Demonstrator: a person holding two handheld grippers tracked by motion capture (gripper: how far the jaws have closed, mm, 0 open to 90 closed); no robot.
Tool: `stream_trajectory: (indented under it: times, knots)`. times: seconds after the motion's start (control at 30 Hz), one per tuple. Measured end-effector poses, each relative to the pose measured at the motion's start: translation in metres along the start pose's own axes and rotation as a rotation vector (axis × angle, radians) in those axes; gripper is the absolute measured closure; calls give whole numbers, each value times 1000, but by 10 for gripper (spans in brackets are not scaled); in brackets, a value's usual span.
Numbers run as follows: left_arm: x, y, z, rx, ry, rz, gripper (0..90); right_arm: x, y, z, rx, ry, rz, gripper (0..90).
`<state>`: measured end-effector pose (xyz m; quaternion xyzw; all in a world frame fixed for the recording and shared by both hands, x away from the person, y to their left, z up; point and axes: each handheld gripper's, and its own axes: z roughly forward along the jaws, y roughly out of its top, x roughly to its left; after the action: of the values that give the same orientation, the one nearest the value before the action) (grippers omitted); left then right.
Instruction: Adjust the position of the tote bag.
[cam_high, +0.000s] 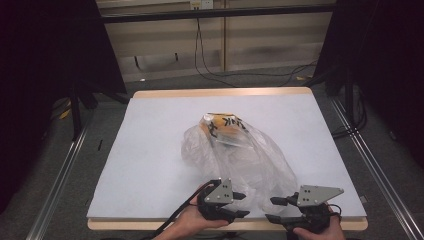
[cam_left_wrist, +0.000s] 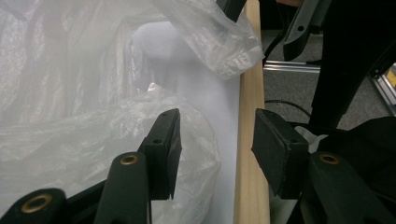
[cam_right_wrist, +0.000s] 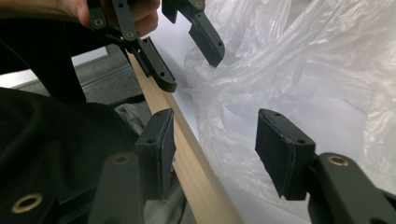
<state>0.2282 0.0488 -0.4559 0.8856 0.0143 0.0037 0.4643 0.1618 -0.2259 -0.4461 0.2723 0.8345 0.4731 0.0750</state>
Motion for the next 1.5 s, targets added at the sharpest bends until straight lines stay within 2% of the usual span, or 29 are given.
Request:
stream_trajectory:
  times: [0.07,0.1,0.17,0.3,0.33,0.4,0.47,0.7,0.83,0.87,1.13,1.2,1.33,1.5]
  knots:
    - [-1,-1,1,18,24,19,550,-1,-1,1,6,2,3,506]
    - [-1,-1,2,25,22,16,567,-1,-2,2,13,-3,1,508]
    - [0,-2,3,44,45,22,636,-1,-1,4,26,-3,-10,557]
    - [3,-4,1,45,38,12,770,-2,-2,6,34,-14,-14,612]
    - [3,-5,1,32,33,3,791,-2,-2,6,41,-17,-14,617]
    - [3,-5,1,36,26,13,854,-3,-2,9,52,-12,-15,665]
    - [3,-5,0,27,16,3,887,-3,-2,11,65,-8,-23,716]
    - [2,-5,-4,15,4,-8,899,-3,-2,10,64,4,-16,896]
    - [2,-5,-9,-7,-2,-23,900,-2,-2,8,43,13,-5,900]
    - [1,-5,-11,-17,-6,-38,900,-3,-2,7,34,12,-6,900]
    - [2,-6,-22,-35,-2,-36,900,-4,0,3,4,14,8,900]
    - [2,-6,-24,-46,-3,-44,900,-4,2,-1,-39,25,19,900]
    - [3,-4,-31,-69,1,-51,900,-6,6,-6,-83,17,20,900]
    - [6,-3,-39,-107,10,-71,900,-8,10,-9,-104,14,20,900]
